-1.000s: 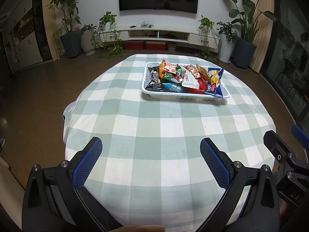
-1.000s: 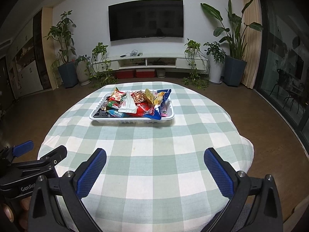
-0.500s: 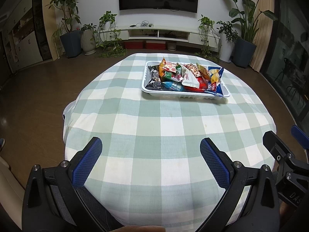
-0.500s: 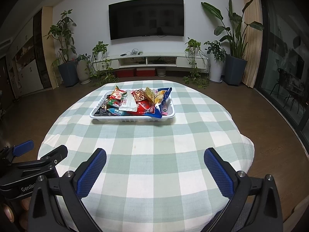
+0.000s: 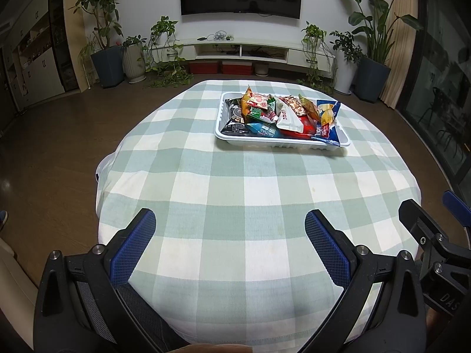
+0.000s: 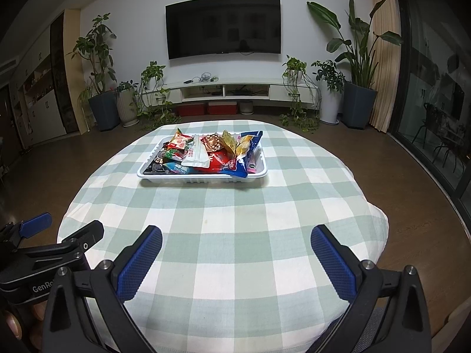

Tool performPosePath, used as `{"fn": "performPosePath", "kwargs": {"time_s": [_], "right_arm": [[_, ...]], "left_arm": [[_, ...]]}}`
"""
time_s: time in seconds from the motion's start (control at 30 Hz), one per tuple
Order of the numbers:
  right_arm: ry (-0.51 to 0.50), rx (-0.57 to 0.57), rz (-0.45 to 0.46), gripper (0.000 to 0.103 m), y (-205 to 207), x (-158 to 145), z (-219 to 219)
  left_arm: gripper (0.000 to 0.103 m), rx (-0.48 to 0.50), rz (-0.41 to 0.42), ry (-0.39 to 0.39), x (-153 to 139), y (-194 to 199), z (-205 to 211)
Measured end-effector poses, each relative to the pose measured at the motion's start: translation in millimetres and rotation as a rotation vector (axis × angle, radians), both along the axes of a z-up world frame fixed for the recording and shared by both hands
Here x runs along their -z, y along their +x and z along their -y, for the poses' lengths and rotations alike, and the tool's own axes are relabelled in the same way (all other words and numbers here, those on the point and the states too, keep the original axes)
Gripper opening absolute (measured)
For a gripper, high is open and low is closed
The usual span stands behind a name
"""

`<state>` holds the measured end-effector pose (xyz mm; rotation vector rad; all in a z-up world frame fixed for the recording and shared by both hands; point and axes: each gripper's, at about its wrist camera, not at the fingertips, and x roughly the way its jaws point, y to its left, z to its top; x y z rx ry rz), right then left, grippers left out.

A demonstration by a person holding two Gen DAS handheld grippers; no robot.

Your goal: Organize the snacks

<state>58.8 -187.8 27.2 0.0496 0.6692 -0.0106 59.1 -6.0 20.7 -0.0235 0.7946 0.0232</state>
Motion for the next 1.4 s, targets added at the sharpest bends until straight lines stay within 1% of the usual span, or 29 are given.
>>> {"fn": "performPosePath", "kwargs": {"time_s": [1.4], "right_arm": [[0.001,-0.001,-0.007,0.103,-1.6,-7.5,1.1]], "left_arm": [[0.103,0.0,-0.004,0.0,-1.5,-0.7,0.5]]}}
